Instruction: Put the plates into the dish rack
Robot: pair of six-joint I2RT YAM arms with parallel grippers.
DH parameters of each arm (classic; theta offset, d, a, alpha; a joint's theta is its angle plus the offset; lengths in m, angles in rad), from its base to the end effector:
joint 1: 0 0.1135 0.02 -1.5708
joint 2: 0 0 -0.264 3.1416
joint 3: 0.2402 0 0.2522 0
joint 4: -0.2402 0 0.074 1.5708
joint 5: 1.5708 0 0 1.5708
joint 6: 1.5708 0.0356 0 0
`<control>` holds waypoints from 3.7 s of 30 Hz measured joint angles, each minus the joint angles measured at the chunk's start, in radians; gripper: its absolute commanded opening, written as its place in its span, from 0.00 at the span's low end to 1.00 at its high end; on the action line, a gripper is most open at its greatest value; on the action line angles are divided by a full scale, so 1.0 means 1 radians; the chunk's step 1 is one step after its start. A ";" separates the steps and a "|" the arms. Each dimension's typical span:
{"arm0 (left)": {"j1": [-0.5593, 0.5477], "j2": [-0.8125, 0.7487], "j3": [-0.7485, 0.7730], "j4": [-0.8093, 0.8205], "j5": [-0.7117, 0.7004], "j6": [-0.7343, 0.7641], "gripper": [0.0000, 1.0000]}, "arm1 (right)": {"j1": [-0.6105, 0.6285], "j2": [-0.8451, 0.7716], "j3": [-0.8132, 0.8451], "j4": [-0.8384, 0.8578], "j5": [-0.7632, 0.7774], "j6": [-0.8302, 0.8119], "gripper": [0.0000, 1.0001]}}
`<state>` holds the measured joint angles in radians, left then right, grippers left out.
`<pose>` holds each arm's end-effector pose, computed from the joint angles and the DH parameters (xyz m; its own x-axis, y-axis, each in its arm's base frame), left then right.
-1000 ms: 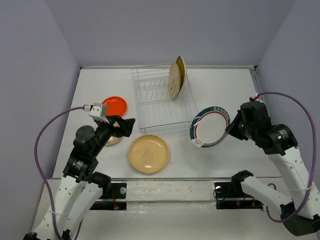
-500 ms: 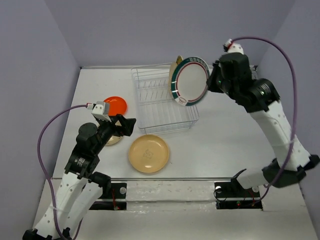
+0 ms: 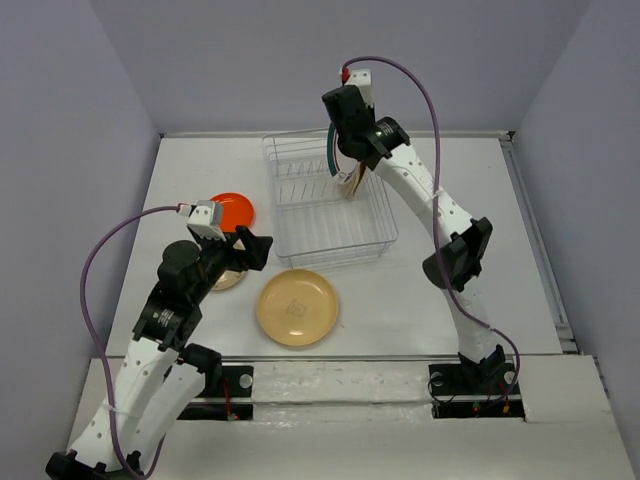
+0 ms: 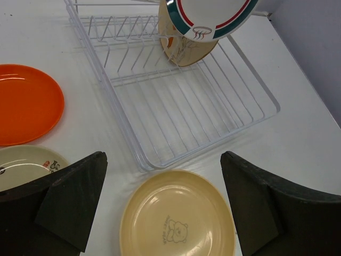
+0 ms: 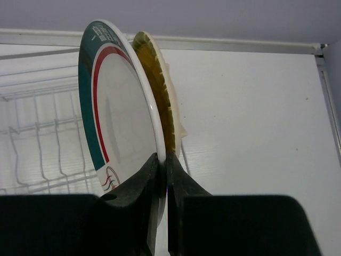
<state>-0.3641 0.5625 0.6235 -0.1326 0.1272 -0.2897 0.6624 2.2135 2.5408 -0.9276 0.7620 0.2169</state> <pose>0.1353 -0.0564 0.3213 -0.1987 -0.2275 -0.9533 0.4327 0.8524 -0.2936 0.3883 0.2717 0.4040 -0.4341 -0.1411 -0.8898 0.1000 0.9740 -0.2033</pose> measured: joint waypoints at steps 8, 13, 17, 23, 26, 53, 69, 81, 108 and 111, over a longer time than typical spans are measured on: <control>0.000 0.006 0.000 0.000 0.000 0.000 0.99 | 0.021 0.008 -0.018 0.105 0.145 -0.085 0.07; 0.000 0.008 0.000 0.000 0.000 0.000 0.99 | 0.046 0.039 -0.018 0.155 0.210 -0.151 0.07; 0.000 0.013 0.000 0.000 0.000 0.001 0.99 | 0.060 0.083 -0.018 0.176 0.231 -0.196 0.07; 0.000 0.013 0.000 0.000 0.000 0.001 0.99 | 0.078 0.147 -0.024 0.181 0.241 -0.238 0.07; 0.000 0.013 0.000 0.000 0.000 0.001 0.99 | 0.080 0.162 -0.050 0.195 0.240 -0.237 0.07; 0.000 0.139 0.000 0.000 0.032 0.000 0.93 | 0.113 -0.786 -1.100 0.465 -0.481 0.132 0.61; -0.016 0.307 0.000 0.028 0.112 -0.041 0.83 | 0.281 -0.974 -1.950 0.855 -0.715 0.614 0.79; -0.170 0.374 0.002 0.035 -0.016 -0.145 0.85 | 0.282 -0.661 -1.947 1.185 -0.795 0.719 0.22; -0.374 0.453 0.188 0.124 -0.154 -0.204 0.99 | 0.282 -1.357 -1.664 0.202 -0.394 0.438 0.07; -0.374 0.376 0.301 0.087 -0.204 -0.166 0.99 | 0.282 -1.299 -1.559 0.115 -0.321 0.403 0.07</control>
<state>-0.7380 0.9386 0.9249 -0.0460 -0.0765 -0.4553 0.9447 0.9150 0.9817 -0.8124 0.4412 0.6197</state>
